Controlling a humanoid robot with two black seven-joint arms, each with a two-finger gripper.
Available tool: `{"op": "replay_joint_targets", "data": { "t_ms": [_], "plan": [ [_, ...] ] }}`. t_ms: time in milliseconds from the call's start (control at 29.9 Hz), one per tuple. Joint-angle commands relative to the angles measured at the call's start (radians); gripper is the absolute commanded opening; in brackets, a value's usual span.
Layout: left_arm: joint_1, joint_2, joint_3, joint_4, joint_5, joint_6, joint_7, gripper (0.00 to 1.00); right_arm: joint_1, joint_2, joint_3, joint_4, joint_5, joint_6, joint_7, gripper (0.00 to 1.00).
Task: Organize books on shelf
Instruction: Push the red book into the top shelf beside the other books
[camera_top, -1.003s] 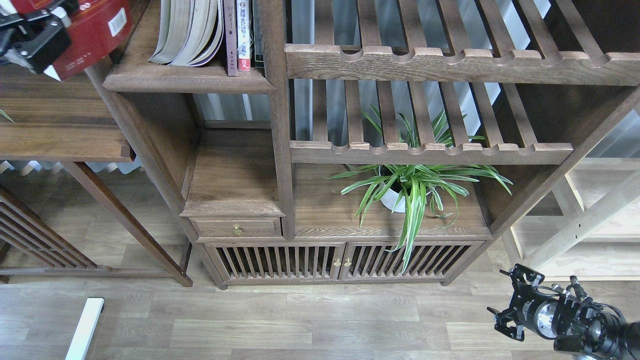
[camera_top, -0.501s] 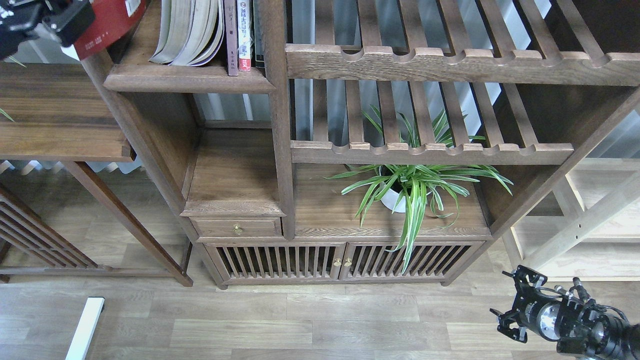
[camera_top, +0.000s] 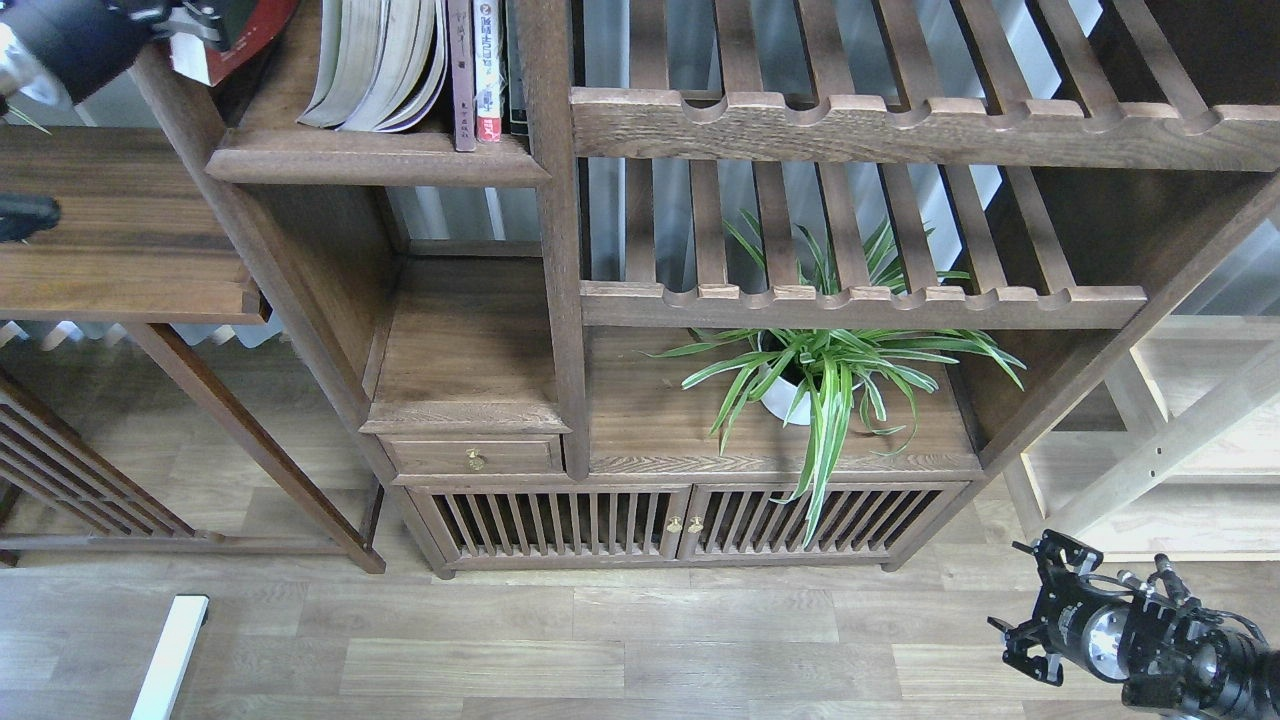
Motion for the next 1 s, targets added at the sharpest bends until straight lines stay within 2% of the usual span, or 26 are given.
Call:
{"op": "replay_joint_targets", "data": {
  "t_ms": [0,368,568,635,735,802,869,969],
  "plan": [
    [-0.012,-0.048,0.016,0.019,0.000,0.044,0.016,0.00,0.000,-0.004,0.001,0.000,0.001,0.002,0.000,0.96],
    [-0.017,-0.194,0.036,0.117,0.000,0.195,0.041,0.00,0.000,-0.005,0.001,0.000,-0.001,0.002,0.000,0.96],
    [-0.020,-0.235,0.056,0.138,0.000,0.209,0.062,0.00,0.000,-0.004,0.001,0.001,0.002,0.002,0.000,0.96],
    [-0.022,-0.244,0.062,0.140,-0.001,0.207,0.082,0.01,0.000,-0.004,0.001,0.003,0.002,0.002,0.000,0.96],
    [-0.022,-0.246,0.062,0.138,-0.003,0.201,0.119,0.15,0.000,-0.005,0.003,0.003,0.002,0.000,0.000,0.96],
    [-0.020,-0.246,0.062,0.138,-0.006,0.201,0.125,0.30,0.000,-0.005,0.001,0.003,0.002,0.000,0.000,0.96],
    [-0.020,-0.246,0.062,0.138,-0.008,0.198,0.127,0.38,-0.002,-0.005,0.001,0.003,0.002,0.000,0.000,0.96],
    [-0.022,-0.243,0.062,0.135,-0.020,0.195,0.140,0.67,-0.002,-0.005,0.001,0.005,0.002,0.000,0.000,0.96]
  ]
}}
